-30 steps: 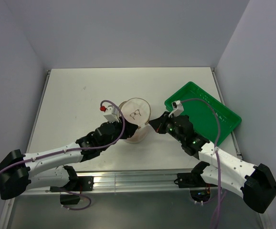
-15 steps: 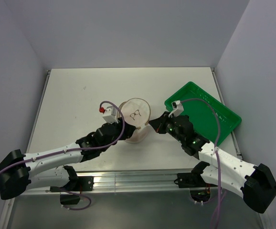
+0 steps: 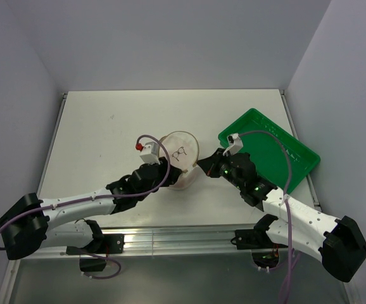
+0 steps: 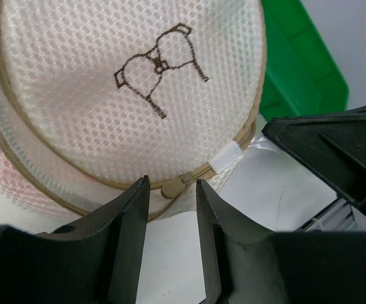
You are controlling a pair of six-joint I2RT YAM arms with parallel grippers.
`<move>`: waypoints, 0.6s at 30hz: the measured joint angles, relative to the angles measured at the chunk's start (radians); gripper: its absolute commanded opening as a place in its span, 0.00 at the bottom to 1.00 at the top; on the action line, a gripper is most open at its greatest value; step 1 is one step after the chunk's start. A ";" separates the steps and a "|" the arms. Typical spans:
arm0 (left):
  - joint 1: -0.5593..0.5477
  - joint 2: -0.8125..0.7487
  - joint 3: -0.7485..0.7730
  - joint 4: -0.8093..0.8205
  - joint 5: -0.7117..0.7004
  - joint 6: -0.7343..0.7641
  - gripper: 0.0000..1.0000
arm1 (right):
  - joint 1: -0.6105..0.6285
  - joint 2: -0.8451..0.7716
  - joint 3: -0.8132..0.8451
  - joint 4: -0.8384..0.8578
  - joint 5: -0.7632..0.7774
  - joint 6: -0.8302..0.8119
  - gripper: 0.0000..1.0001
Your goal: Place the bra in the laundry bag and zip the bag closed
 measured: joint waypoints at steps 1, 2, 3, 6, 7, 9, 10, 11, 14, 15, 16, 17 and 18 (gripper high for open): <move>0.000 0.000 -0.001 0.007 0.000 -0.002 0.39 | 0.000 0.000 0.000 0.000 0.000 0.000 0.00; 0.000 0.000 -0.002 0.019 0.000 -0.004 0.38 | 0.000 0.000 0.000 0.000 0.000 0.000 0.00; 0.000 0.000 -0.005 0.030 0.000 -0.006 0.37 | 0.000 0.000 0.000 0.000 0.000 0.000 0.00; 0.000 0.001 -0.015 0.061 0.003 -0.018 0.33 | 0.000 0.000 0.000 0.006 0.000 0.000 0.00; 0.000 0.004 -0.017 0.069 0.004 -0.021 0.32 | 0.000 0.000 0.000 0.009 0.000 0.001 0.00; 0.000 0.017 -0.017 0.091 0.008 -0.026 0.32 | 0.000 0.000 0.000 0.015 0.000 0.001 0.00; 0.000 0.024 -0.017 0.101 0.011 -0.029 0.34 | 0.000 0.000 0.000 0.016 0.000 0.001 0.00; 0.000 0.030 -0.017 0.105 0.013 -0.029 0.36 | 0.000 0.000 0.000 0.017 0.000 0.001 0.00; 0.000 0.040 -0.017 0.108 0.019 -0.031 0.43 | 0.000 0.000 0.000 0.016 0.000 0.001 0.00; 0.000 0.042 -0.017 0.107 0.019 -0.032 0.44 | 0.000 0.000 0.000 0.016 0.000 0.001 0.00; 0.000 0.042 -0.017 0.107 0.022 -0.030 0.42 | 0.000 0.000 0.000 0.016 0.000 0.001 0.00; 0.000 0.042 -0.017 0.107 0.024 -0.029 0.40 | 0.000 0.000 0.000 0.016 0.000 0.001 0.00; 0.000 0.042 -0.017 0.107 0.026 -0.029 0.39 | 0.000 0.000 0.000 0.016 0.000 0.000 0.00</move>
